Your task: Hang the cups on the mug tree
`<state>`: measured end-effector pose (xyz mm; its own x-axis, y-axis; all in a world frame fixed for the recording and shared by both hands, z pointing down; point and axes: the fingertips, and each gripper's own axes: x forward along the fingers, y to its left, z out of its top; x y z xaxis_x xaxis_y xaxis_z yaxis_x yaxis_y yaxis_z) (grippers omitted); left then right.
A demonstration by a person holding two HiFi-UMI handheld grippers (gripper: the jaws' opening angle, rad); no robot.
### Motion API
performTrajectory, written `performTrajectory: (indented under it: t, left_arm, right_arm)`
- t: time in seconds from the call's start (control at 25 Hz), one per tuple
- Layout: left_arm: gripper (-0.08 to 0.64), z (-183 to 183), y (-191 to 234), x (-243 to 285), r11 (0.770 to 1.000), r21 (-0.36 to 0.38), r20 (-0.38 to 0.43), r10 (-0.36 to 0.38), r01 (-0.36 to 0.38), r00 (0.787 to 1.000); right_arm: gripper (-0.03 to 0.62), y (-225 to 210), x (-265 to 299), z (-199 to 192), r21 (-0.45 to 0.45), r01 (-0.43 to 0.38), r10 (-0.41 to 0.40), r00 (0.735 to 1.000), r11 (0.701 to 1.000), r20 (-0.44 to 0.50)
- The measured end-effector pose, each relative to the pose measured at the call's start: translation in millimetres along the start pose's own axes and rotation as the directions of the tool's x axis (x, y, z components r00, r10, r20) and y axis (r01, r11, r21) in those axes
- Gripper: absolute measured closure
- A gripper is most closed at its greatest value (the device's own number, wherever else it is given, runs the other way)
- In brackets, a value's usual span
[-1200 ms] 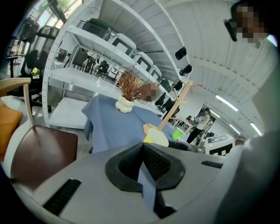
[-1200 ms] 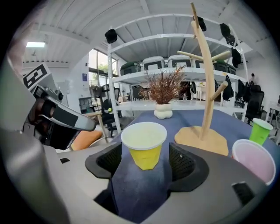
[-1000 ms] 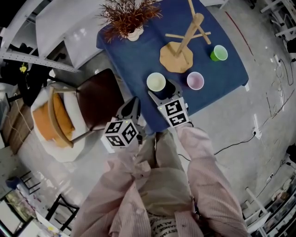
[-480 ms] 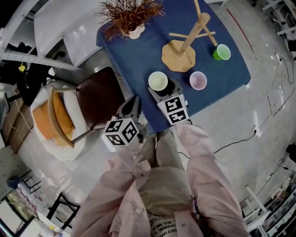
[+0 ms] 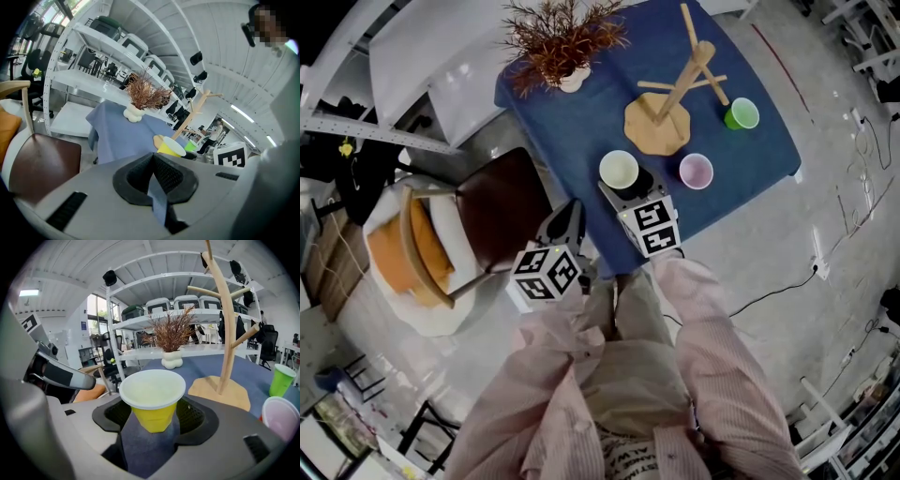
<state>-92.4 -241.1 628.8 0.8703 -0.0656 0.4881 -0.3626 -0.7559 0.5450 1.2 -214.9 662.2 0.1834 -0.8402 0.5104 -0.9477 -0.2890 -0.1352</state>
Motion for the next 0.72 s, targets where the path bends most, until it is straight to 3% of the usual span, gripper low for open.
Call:
performTrajectory:
  t: [0.72]
  left_arm:
    - [0.561,44.9,-19.6,-16.2,0.999,0.047,0.054,-0.019,0.017,0.998]
  right_arm:
    - [0.299,2.2,-25.3,59.1,0.12,-0.008,-0.003,0.996,0.993,0.093]
